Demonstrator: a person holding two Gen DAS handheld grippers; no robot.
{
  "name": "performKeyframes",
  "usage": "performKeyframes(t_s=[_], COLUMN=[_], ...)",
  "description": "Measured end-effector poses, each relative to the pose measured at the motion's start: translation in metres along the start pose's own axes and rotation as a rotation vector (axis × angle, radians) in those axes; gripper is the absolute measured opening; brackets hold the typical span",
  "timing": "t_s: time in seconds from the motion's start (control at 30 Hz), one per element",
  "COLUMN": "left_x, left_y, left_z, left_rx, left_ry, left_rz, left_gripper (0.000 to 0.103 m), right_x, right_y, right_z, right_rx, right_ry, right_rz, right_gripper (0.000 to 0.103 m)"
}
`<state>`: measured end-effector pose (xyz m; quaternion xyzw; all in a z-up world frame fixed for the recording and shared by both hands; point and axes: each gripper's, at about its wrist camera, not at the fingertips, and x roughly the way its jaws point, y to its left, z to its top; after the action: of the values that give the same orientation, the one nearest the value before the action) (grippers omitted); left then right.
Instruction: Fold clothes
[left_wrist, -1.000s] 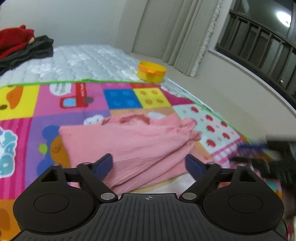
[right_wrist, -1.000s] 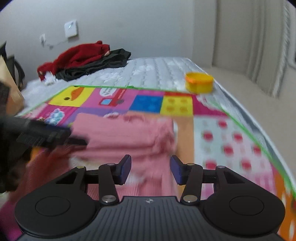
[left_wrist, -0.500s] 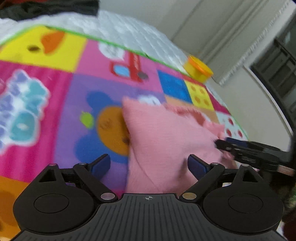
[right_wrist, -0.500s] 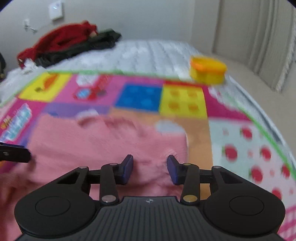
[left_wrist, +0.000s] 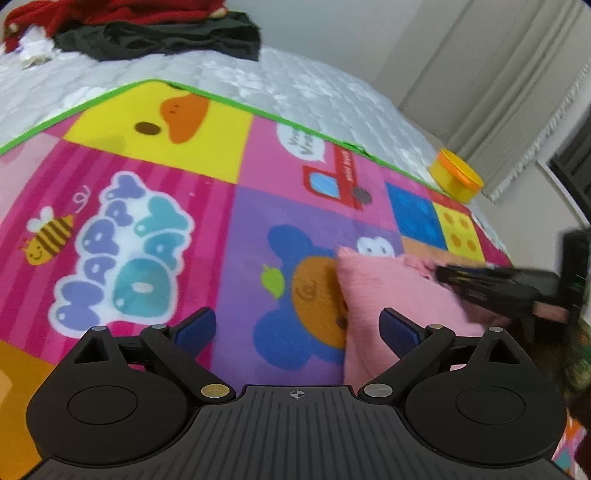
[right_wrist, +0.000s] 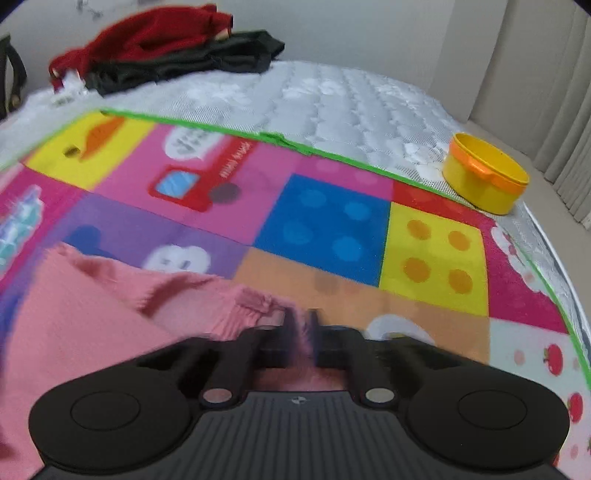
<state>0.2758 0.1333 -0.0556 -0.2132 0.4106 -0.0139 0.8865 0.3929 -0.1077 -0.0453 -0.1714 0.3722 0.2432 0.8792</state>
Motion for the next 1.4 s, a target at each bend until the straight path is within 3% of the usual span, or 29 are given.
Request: performKeyframes(t_s=[0.13, 0.23, 0.33, 0.47, 0.57, 0.67, 0.7, 0.73, 0.8, 0.93, 1.13, 1.2, 1.27, 1.3, 1.33, 1.37, 1.4], left_x=[-0.001, -0.017, -0.044, -0.079, -0.093, -0.1, -0.101, -0.102, -0.102, -0.101, -0.073, -0.067, -0.064, -0.062, -0.06, -0.06, -0.064], left_y=[0.003, -0.003, -0.014, -0.03, -0.04, -0.048, -0.049, -0.049, -0.046, -0.042, -0.046, -0.053, -0.059, -0.061, -0.062, -0.064, -0.066], left_z=[0.0, 0.001, 0.0, -0.006, -0.024, -0.052, -0.062, -0.07, -0.085, -0.111, -0.125, -0.127, -0.13, -0.131, -0.132, -0.133, -0.131], left_rx=[-0.051, -0.063, -0.049, -0.019, 0.023, 0.105, 0.138, 0.157, 0.164, 0.125, 0.068, 0.092, 0.125, 0.138, 0.155, 0.179, 0.204], left_ry=[0.004, -0.036, -0.085, -0.116, -0.068, 0.015, 0.047, 0.074, 0.142, 0.248, 0.292, 0.298, 0.298, 0.298, 0.297, 0.295, 0.283], left_rz=[-0.021, -0.042, -0.073, -0.12, -0.149, -0.129, -0.111, -0.099, -0.11, -0.198, -0.253, -0.303, -0.299, -0.28, -0.254, -0.23, -0.224], left_gripper=[0.098, 0.098, 0.098, 0.101, 0.101, 0.102, 0.102, 0.102, 0.102, 0.102, 0.099, 0.094, 0.091, 0.087, 0.071, 0.058, 0.052], right_x=[-0.074, -0.133, -0.182, -0.221, -0.229, -0.246, -0.254, -0.263, -0.275, -0.279, -0.227, -0.209, -0.191, -0.183, -0.174, -0.176, -0.181], right_y=[-0.005, -0.005, -0.001, 0.007, 0.019, 0.02, 0.015, 0.01, -0.004, -0.035, -0.056, -0.051, -0.045, -0.041, -0.038, -0.033, -0.026], right_z=[-0.013, -0.031, -0.059, -0.108, -0.143, -0.165, -0.168, -0.17, -0.172, -0.175, -0.185, -0.188, -0.191, -0.192, -0.193, -0.191, -0.188], right_rx=[0.011, 0.017, 0.022, 0.028, -0.004, -0.008, 0.013, 0.037, 0.091, 0.23, 0.372, 0.365, 0.35, 0.343, 0.336, 0.309, 0.274], right_ry=[-0.079, -0.11, -0.101, -0.024, 0.061, 0.067, 0.05, 0.03, -0.017, -0.066, -0.037, -0.011, 0.016, 0.029, 0.042, 0.039, 0.029], right_rz=[0.057, 0.101, 0.148, 0.215, 0.237, 0.269, 0.283, 0.293, 0.277, 0.239, 0.211, 0.208, 0.205, 0.203, 0.201, 0.2, 0.2], right_gripper=[0.003, 0.003, 0.003, 0.003, 0.004, 0.008, 0.017, 0.034, 0.057, 0.07, 0.07, 0.07, 0.07, 0.057, 0.03, 0.022, 0.014])
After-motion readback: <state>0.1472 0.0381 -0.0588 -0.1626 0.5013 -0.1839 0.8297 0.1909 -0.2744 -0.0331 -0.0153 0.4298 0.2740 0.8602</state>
